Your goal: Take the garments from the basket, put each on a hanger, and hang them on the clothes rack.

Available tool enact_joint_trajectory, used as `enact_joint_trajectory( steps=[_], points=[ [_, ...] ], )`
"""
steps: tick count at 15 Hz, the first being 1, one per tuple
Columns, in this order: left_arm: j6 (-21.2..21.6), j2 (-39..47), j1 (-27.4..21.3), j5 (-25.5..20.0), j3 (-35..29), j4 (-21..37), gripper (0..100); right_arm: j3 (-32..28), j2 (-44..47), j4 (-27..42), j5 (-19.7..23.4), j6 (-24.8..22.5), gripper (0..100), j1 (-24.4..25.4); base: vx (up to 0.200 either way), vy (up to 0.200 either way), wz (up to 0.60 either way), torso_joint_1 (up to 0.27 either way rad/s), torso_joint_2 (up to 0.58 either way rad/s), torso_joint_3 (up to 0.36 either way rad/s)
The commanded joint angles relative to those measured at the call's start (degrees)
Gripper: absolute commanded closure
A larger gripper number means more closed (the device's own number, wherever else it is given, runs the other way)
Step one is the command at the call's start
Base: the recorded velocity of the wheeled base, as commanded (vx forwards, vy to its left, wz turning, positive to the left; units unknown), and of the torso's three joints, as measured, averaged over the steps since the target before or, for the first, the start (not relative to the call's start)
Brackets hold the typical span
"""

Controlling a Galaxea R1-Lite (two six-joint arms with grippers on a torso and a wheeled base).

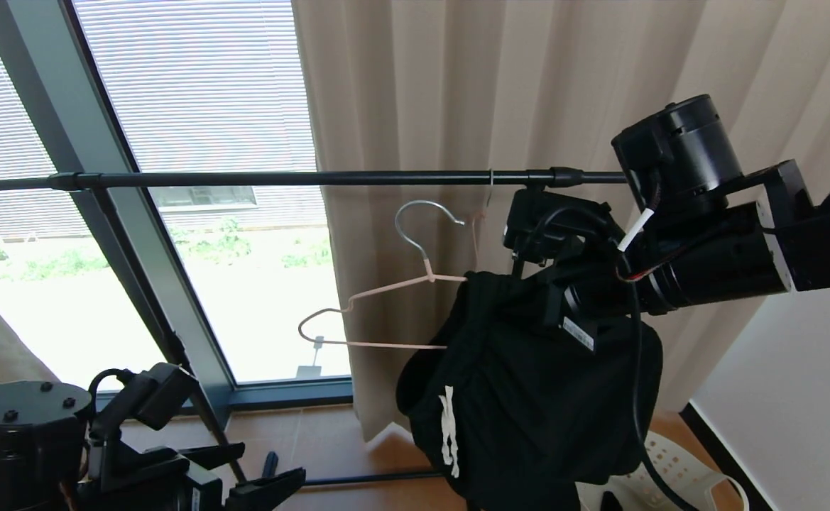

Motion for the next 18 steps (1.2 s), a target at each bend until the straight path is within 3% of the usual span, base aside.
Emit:
enact_joint_trajectory(
  steps=[1, 3, 7, 18],
  points=[
    [-3.99, 3.46, -4.63, 3.37, -5.22, 3.77, 0, 1.85, -0.93, -1.46, -0.12, 0.23, 100, 0.36, 0.0, 0.0, 0.0, 0.0, 0.0, 0.0],
    [-10.49, 9.35, -8.5, 6.36, -9.53, 5.35, 0, 4.49, -1.9, -4.97, -0.2, 6.74, 100, 2.21, 0.0, 0.0, 0.0, 0.0, 0.0, 0.0],
    [-16.38, 18.4, -11.22, 12.69, -15.86, 5.0, 0, 6.33, -4.8, -5.5, 0.41, 7.7, 100, 2.38, 0.0, 0.0, 0.0, 0.0, 0.0, 0.0],
    [-16.82, 27.28, -11.22, 14.01, -24.56, 2.98, 0, 9.23, -9.19, -5.59, 4.1, 7.7, 100, 2.47, 0.0, 0.0, 0.0, 0.0, 0.0, 0.0]
  ],
)
